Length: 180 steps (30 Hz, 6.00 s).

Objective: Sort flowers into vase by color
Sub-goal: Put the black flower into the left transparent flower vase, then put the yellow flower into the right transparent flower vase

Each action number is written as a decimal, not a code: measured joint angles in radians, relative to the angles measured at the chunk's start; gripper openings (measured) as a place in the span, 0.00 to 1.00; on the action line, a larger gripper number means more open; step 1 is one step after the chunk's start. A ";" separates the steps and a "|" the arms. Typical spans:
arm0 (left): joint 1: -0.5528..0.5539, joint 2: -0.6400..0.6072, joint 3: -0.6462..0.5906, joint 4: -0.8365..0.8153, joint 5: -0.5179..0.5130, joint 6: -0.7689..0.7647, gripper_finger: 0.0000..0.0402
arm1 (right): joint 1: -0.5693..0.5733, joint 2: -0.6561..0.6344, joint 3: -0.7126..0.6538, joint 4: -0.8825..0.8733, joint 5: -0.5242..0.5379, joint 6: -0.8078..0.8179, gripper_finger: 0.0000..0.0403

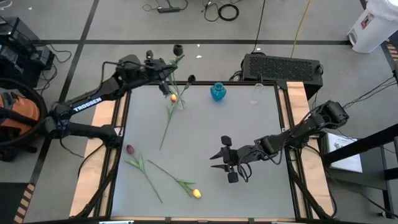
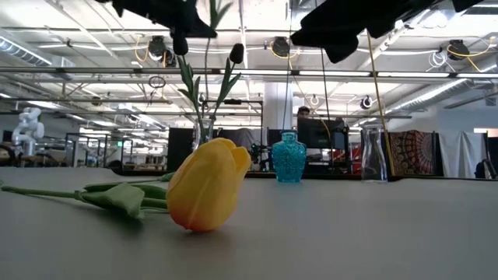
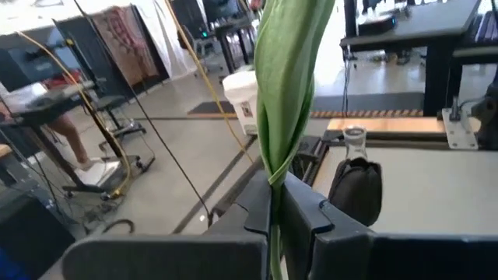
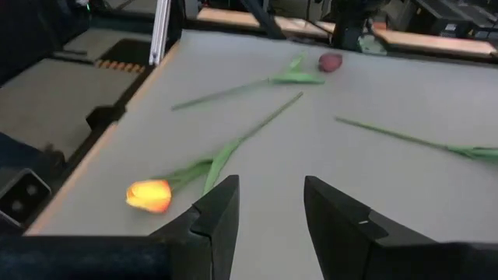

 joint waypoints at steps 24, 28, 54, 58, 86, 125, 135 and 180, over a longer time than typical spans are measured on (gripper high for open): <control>-0.010 0.148 0.155 -0.209 -0.143 0.104 0.04 | 0.000 0.016 0.000 0.015 0.000 0.001 0.34; -0.011 0.148 0.155 -0.208 -0.143 0.104 0.04 | 0.000 0.016 -0.001 0.015 0.000 0.000 0.34; -0.069 0.218 0.155 -0.125 -0.214 0.112 0.04 | 0.000 0.015 -0.002 0.015 0.000 0.000 0.34; -0.069 0.218 0.155 -0.131 -0.215 0.110 0.04 | 0.000 0.015 -0.002 0.015 0.000 0.000 0.34; -0.071 0.218 0.154 -0.157 -0.219 0.103 0.20 | 0.000 0.015 -0.002 0.014 0.000 0.005 0.34; -0.201 -0.141 0.153 -0.525 -0.342 -0.089 0.20 | -0.001 0.015 -0.002 0.014 0.000 0.012 0.34; -0.233 -0.185 0.153 -0.881 -0.342 -0.295 0.20 | 0.000 0.015 -0.002 0.014 0.000 0.012 0.34; -0.259 0.041 -0.281 -0.604 -0.321 -0.915 0.20 | -0.001 0.015 -0.002 -0.039 0.000 -0.014 0.34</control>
